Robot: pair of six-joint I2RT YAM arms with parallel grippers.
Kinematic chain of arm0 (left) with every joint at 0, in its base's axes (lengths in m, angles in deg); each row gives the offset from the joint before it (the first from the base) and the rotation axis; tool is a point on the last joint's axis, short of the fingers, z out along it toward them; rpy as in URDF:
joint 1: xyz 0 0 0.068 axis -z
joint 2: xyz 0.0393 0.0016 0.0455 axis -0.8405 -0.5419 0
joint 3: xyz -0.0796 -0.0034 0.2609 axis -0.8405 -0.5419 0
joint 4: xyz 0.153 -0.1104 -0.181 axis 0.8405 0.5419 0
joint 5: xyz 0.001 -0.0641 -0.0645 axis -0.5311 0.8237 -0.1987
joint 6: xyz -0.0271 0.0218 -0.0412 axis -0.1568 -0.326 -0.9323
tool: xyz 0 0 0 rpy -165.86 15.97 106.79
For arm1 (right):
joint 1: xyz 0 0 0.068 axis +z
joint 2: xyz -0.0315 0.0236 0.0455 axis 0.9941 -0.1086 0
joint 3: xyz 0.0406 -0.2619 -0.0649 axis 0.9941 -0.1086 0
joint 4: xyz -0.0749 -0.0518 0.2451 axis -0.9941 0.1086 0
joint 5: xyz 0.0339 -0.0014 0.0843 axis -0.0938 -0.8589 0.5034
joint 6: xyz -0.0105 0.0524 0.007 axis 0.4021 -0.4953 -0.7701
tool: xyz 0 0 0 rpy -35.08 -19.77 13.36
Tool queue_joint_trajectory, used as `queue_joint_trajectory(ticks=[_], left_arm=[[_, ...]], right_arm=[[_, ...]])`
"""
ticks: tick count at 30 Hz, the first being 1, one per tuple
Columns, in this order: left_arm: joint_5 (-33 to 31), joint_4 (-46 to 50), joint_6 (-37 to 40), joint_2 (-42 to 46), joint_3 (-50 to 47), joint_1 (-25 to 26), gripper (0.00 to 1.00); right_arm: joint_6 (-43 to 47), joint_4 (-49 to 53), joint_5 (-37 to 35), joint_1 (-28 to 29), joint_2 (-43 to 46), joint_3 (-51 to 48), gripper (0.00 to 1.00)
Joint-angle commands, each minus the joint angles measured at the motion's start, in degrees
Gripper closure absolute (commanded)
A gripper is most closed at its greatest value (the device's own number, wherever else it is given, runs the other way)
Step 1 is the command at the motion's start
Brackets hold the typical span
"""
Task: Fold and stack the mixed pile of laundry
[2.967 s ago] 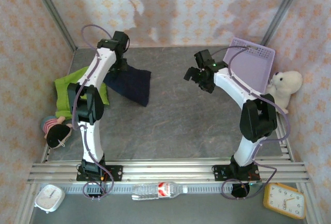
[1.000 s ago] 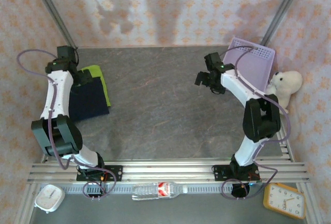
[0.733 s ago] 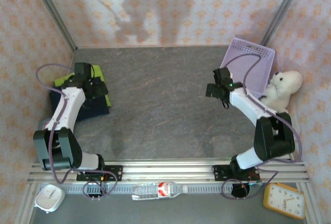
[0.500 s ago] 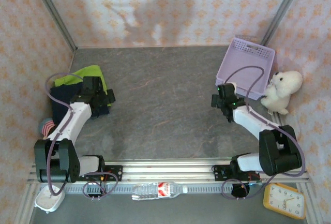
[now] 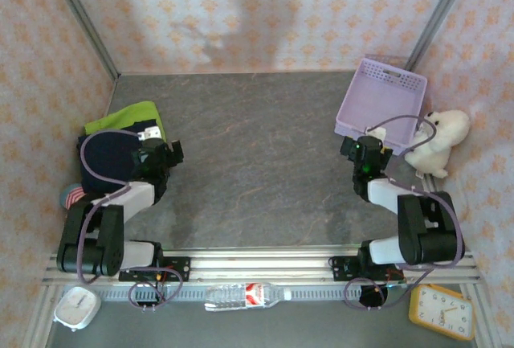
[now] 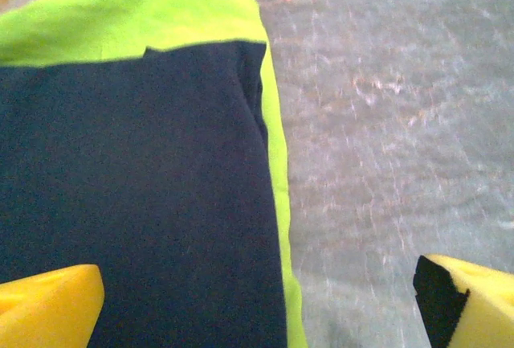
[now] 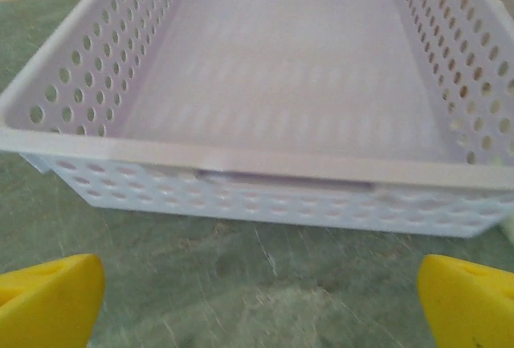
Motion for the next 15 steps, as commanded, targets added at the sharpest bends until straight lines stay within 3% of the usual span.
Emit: queue_joint_trajectory(ticks=[1, 2, 4, 15], left_arm=[[-5.6, -14.6, 2.3, -5.7, -1.1, 1.9, 0.00], [-5.6, -13.7, 2.9, -6.8, -0.3, 2.7, 0.00], [-7.3, -20.6, 4.1, -8.9, -2.7, 3.8, 0.00], [-7.2, -17.5, 3.6, -8.4, -1.6, 3.8, 0.00]], right_arm=[[0.4, -13.2, 1.8, -0.9, -6.9, -1.1, 0.00], [0.4, -13.9, 2.7, -1.2, -6.6, -2.1, 0.00], [-0.3, -14.3, 1.7, -1.4, -6.6, -2.3, 0.00], [0.0, -13.5, 2.1, -1.5, -6.4, -2.0, 0.00]])
